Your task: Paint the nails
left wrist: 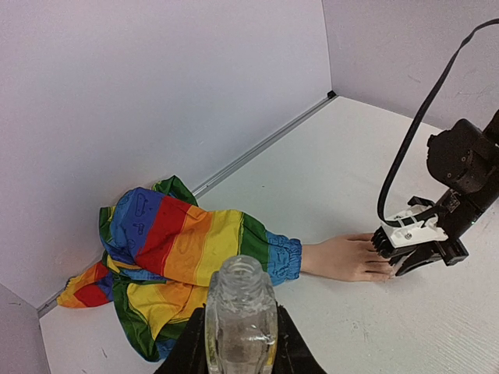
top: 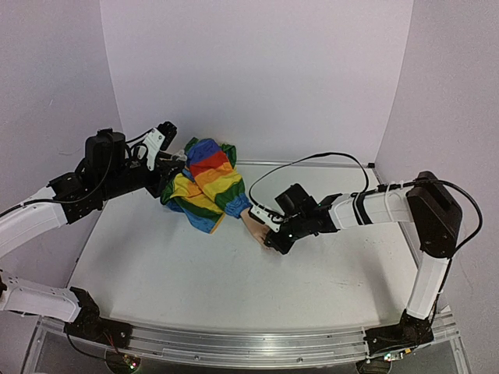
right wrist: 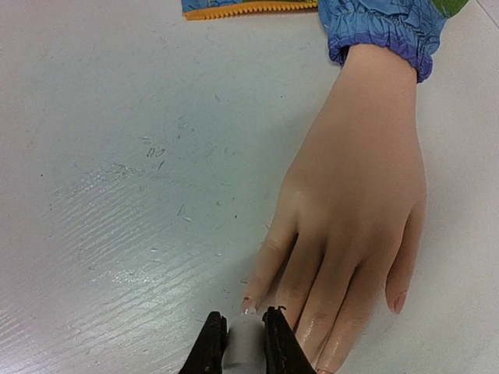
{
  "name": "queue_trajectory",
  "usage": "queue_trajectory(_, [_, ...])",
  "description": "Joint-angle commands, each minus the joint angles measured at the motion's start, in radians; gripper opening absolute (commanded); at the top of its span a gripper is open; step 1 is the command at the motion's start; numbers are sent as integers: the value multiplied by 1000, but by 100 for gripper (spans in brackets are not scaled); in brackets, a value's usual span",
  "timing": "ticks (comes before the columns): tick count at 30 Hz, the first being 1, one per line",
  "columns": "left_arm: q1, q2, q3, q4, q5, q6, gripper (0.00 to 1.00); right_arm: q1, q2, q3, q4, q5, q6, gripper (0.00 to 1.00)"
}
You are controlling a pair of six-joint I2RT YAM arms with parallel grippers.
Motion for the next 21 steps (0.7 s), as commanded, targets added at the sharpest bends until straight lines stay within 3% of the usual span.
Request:
queue_trajectory(1, [2, -2, 15, 58, 13, -11, 0, 6, 3, 19, -4, 21, 6, 0])
queue_trajectory(21, [4, -5, 13, 57, 14, -11, 0, 5, 2, 1, -17, 25, 14, 0])
